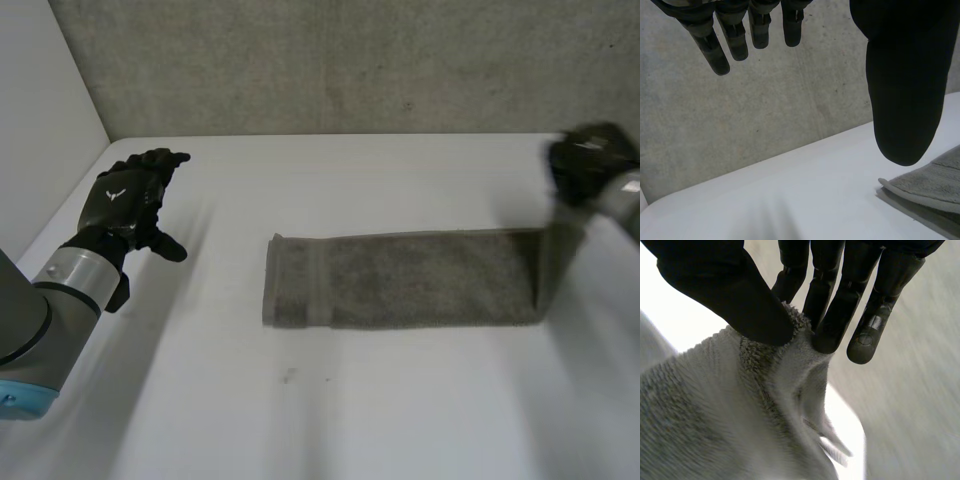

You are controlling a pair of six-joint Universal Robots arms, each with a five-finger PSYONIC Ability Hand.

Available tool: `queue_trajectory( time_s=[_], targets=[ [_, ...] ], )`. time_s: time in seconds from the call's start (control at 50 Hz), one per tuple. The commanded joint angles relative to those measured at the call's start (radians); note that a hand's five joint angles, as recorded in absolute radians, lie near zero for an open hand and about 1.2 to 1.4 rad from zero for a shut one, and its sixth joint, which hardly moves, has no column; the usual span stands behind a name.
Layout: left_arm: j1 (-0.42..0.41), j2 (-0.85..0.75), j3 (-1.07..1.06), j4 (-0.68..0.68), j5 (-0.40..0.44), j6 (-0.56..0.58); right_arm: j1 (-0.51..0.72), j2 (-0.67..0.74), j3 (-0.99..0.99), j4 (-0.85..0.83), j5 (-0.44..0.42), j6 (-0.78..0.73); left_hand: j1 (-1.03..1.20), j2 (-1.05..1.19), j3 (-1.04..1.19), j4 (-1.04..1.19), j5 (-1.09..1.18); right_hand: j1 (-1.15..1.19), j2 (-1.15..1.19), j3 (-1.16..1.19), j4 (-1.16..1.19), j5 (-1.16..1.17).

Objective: Fold the towel.

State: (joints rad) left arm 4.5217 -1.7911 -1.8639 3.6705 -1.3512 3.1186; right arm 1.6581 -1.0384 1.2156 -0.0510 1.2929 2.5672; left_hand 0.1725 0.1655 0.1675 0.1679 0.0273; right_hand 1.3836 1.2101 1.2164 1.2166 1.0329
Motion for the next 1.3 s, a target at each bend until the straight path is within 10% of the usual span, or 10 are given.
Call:
queue_trajectory(
  time_s=[0.02, 0.22, 0.32, 0.7, 0.78, 0.92, 1.3],
  targets=[
    [0.000, 0.012, -0.011, 0.000, 0.000, 0.000, 0.417, 0.092, -0.067, -0.084, 0.012, 0.034, 0.002, 0.009, 0.007, 0.007, -0.027, 0.013, 0.186, 0.180, 0.180, 0.189],
    [0.000, 0.012, -0.015, 0.002, 0.001, 0.000, 0.640, 0.250, -0.057, -0.078, 0.012, 0.019, 0.002, 0.009, 0.007, 0.007, -0.027, 0.013, 0.186, 0.180, 0.180, 0.189],
    [-0.004, 0.012, -0.017, 0.002, 0.001, -0.002, 0.637, 0.215, -0.036, -0.049, 0.063, 0.022, 0.002, 0.009, 0.007, 0.007, -0.027, -1.209, -1.036, -1.042, -1.042, -1.033],
    [-0.016, 0.010, -0.015, 0.010, 0.001, -0.001, 0.203, -0.061, 0.401, -0.053, 0.046, 0.163, 0.002, 0.009, 0.007, 0.007, -0.027, -1.209, -1.036, -1.042, -1.042, -1.033],
    [-0.019, 0.010, -0.014, 0.010, 0.001, -0.002, 0.152, -0.048, 0.459, -0.095, -0.013, 0.146, 0.002, 0.009, 0.007, 0.007, -0.027, -0.866, -0.692, -0.698, -0.699, -0.689],
    [-0.030, 0.009, -0.015, 0.010, 0.001, 0.000, 0.129, -0.043, 0.479, -0.144, -0.041, 0.162, 0.002, 0.009, 0.007, 0.007, -0.027, -0.471, -0.298, -0.304, -0.304, -0.295],
    [-0.032, 0.010, -0.018, 0.010, 0.001, 0.000, 0.128, -0.031, 0.501, -0.214, -0.084, 0.344, 0.002, 0.009, 0.007, 0.007, -0.027, -0.433, -0.259, -0.266, -0.266, -0.257]
  ],
)
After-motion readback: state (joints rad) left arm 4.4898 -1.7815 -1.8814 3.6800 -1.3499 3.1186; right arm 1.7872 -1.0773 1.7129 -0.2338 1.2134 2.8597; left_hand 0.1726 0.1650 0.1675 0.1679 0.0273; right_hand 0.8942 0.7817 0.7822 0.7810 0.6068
